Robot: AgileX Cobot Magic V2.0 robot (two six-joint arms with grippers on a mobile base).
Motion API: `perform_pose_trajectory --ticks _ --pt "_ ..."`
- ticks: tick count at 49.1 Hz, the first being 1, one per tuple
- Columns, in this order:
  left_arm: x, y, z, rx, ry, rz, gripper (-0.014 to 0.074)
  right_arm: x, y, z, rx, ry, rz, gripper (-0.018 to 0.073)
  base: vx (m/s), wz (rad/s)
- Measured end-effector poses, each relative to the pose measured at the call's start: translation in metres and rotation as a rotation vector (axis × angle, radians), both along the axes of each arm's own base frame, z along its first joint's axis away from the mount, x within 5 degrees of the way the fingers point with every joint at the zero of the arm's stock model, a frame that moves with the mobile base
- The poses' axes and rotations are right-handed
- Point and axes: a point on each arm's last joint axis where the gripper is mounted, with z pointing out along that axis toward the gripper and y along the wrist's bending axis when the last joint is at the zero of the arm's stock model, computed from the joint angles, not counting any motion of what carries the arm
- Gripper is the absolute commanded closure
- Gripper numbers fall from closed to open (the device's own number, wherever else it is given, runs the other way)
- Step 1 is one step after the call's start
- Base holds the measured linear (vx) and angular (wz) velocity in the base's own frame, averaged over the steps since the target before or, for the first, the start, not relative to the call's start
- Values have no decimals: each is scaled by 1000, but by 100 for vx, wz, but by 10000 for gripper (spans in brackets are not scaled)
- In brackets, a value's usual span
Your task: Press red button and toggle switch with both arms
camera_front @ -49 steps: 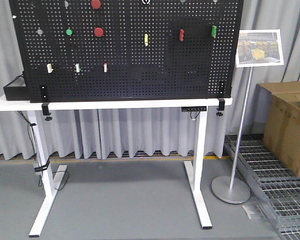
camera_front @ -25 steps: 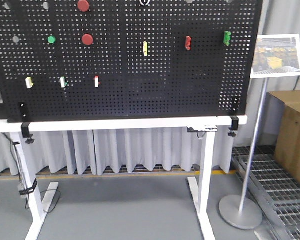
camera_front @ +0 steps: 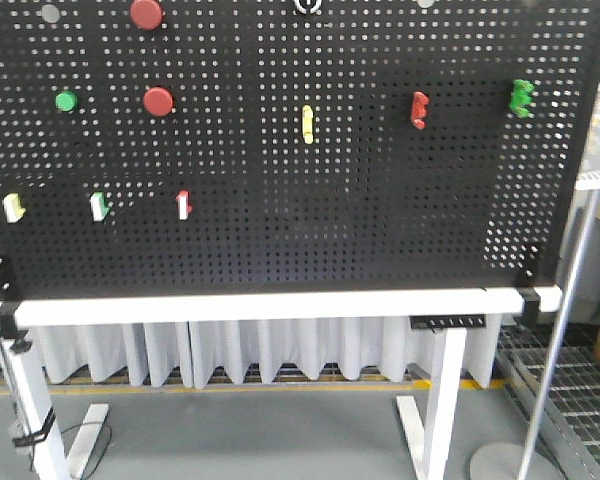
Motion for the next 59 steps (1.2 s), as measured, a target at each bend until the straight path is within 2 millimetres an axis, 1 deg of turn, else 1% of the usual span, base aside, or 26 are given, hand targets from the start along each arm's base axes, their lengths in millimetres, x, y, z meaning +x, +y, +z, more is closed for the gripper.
perform_pose_trajectory --ticks 33,59 --pt "0 0 0 0 0 0 595 0 0 0 0 0 0 562 33 1" --pt "0 0 0 0 0 0 595 0 0 0 0 0 0 562 13 3"
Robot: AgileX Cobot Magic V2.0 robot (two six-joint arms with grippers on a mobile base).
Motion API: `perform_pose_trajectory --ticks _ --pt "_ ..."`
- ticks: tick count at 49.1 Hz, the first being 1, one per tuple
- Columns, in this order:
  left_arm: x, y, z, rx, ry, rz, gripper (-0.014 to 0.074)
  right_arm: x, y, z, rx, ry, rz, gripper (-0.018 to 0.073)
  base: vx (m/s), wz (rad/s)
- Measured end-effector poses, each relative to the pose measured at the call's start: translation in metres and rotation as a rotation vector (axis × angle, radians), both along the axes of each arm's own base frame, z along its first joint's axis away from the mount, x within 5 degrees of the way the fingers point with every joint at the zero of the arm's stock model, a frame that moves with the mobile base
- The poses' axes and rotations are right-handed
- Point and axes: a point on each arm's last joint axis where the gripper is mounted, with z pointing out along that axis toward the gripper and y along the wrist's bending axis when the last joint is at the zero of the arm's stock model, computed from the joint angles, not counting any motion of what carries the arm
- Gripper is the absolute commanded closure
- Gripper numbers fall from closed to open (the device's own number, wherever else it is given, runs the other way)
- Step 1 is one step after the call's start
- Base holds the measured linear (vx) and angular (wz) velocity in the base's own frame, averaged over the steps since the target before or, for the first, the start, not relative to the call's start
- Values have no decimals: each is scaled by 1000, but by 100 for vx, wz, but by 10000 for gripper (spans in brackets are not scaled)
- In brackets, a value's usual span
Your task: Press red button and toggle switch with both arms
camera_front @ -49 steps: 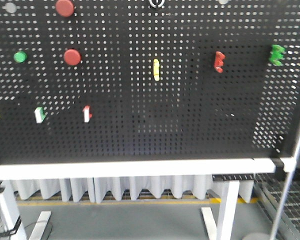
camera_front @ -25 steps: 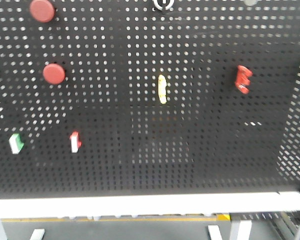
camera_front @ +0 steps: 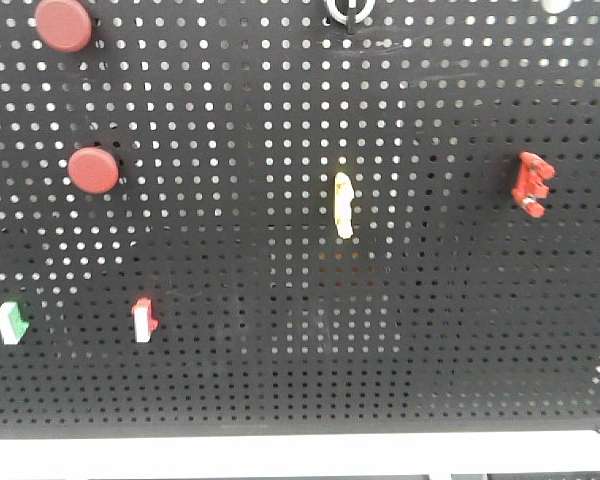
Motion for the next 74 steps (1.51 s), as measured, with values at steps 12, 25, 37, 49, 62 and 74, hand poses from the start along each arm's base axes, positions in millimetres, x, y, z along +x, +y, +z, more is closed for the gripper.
perform_pose_trajectory --ticks 12,25,37,49,62,74 --pt "0 0 0 0 0 0 595 0 0 0 0 0 0 562 1 -1" --pt "0 0 0 0 0 0 595 0 0 0 0 0 0 562 0 0" --pt "0 0 0 0 0 0 595 0 0 0 0 0 0 562 0 0" --pt "0 0 2 1 -27 0 595 0 1 6 1 -67 8 562 0 0" --pt "-4 0 20 13 -227 3 595 0 2 17 3 -186 22 562 0 0" --pt "-7 -1 37 38 -297 0 595 -10 2 65 6 -357 28 562 0 0"
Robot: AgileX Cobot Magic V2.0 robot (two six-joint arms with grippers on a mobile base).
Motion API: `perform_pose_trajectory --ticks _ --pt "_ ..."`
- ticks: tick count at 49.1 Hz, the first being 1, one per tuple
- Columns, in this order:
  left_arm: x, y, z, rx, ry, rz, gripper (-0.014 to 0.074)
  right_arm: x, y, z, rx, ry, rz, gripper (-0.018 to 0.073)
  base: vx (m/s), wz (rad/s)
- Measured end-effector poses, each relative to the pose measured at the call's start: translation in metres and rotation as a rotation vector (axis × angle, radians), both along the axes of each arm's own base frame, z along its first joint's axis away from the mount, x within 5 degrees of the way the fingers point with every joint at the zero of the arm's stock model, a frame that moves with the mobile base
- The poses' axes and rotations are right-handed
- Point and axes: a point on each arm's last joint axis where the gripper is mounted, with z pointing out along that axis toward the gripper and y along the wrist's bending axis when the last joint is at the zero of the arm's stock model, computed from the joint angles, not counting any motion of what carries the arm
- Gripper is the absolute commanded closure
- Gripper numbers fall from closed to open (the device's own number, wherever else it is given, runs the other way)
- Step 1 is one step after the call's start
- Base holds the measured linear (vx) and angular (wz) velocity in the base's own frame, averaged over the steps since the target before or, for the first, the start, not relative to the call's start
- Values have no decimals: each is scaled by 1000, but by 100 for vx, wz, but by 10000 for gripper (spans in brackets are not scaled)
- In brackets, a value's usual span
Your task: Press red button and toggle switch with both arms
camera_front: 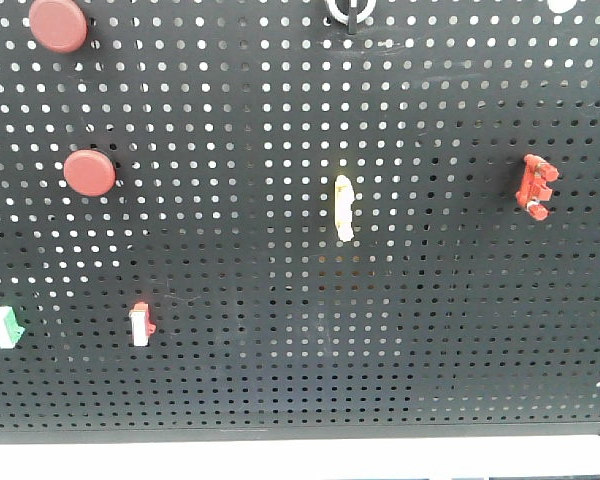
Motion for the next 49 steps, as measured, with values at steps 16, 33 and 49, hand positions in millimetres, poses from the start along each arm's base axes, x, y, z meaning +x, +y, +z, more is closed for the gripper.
perform_pose_trajectory --ticks 16,33,49 --pt "-34 0 197 93 -142 58 595 22 1 165 -98 -164 -28 562 0 0" --pt "55 3 190 29 99 11 595 81 3 154 -105 15 -18 562 0 0" --pt "96 -27 235 34 8 -207 595 93 3 148 -107 57 -16 562 0 0"
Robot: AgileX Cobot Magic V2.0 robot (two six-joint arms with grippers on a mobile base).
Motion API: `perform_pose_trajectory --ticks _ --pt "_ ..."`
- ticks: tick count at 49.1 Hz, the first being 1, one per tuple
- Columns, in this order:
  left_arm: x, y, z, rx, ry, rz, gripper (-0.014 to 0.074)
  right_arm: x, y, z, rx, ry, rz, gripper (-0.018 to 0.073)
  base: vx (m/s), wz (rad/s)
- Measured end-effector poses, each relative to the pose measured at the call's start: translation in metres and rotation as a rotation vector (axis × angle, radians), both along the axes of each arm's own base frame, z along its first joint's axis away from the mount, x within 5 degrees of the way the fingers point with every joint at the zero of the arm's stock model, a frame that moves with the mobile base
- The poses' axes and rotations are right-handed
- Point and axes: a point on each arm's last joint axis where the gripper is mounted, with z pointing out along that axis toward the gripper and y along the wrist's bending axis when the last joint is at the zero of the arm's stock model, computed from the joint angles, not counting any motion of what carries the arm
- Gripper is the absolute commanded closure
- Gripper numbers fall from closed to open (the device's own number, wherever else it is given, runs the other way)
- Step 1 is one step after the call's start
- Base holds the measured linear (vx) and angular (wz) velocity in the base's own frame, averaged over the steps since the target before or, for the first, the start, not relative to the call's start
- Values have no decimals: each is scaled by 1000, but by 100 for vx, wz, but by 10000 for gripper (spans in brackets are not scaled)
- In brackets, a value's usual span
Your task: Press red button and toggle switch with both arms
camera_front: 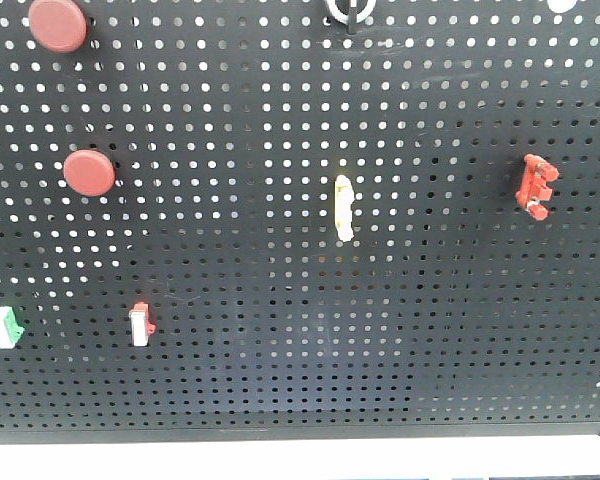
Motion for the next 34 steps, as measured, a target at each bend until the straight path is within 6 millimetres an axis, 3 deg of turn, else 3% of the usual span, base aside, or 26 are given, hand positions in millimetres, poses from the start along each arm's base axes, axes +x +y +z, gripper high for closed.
perform_pose_trajectory --ticks 11,22,34 --pt "37 -39 37 2 20 -167 595 0 0 0 0 0 0 562 0 0" --pt "82 -72 35 31 120 -230 595 0 0 0 0 0 0 562 0 0" --pt "104 -82 28 48 183 -228 595 0 0 0 0 0 0 562 0 0"
